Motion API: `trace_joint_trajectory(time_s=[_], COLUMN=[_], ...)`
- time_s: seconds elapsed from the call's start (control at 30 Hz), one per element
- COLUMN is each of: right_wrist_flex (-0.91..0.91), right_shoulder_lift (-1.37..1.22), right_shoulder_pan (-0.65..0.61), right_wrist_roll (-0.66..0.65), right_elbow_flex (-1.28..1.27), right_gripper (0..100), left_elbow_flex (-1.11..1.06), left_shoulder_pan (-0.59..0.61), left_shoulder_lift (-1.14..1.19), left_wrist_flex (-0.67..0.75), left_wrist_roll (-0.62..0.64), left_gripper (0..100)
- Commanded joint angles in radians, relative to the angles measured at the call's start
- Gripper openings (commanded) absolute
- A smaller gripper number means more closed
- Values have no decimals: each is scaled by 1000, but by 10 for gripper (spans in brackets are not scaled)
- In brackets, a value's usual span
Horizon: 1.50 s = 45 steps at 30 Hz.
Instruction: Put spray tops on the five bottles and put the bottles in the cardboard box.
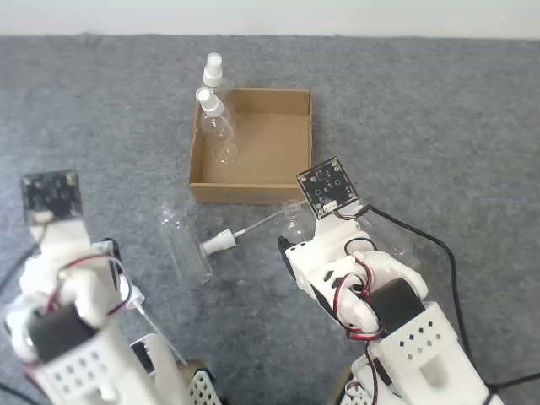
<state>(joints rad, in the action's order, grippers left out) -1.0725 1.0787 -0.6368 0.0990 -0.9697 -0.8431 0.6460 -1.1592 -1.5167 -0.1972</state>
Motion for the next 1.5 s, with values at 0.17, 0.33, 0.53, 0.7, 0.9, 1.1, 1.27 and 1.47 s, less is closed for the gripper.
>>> trace_joint_trajectory(time_s=[0.17,0.33,0.53,0.7,0.9,1.1,1.27,1.47], right_wrist_flex=[30,30,30,30,30,30,30,30], right_shoulder_lift=[31,31,31,31,30,30,30,30], right_shoulder_pan=[15,15,15,15,13,12,12,12], right_wrist_roll=[9,9,9,9,9,9,9,9], right_elbow_flex=[-11,-11,-12,-14,-14,-14,-15,-15], right_gripper=[80,80,80,80,80,80,80,80], left_elbow_flex=[87,51,-36,-50,-50,-50,-50,-42], left_shoulder_pan=[0,0,3,60,60,60,54,54], left_shoulder_lift=[247,321,460,568,704,864,985,1037], left_wrist_flex=[-29,-6,127,221,281,368,419,427], left_wrist_roll=[81,81,104,146,146,146,146,146], left_gripper=[163,164,164,164,164,164,164,163])
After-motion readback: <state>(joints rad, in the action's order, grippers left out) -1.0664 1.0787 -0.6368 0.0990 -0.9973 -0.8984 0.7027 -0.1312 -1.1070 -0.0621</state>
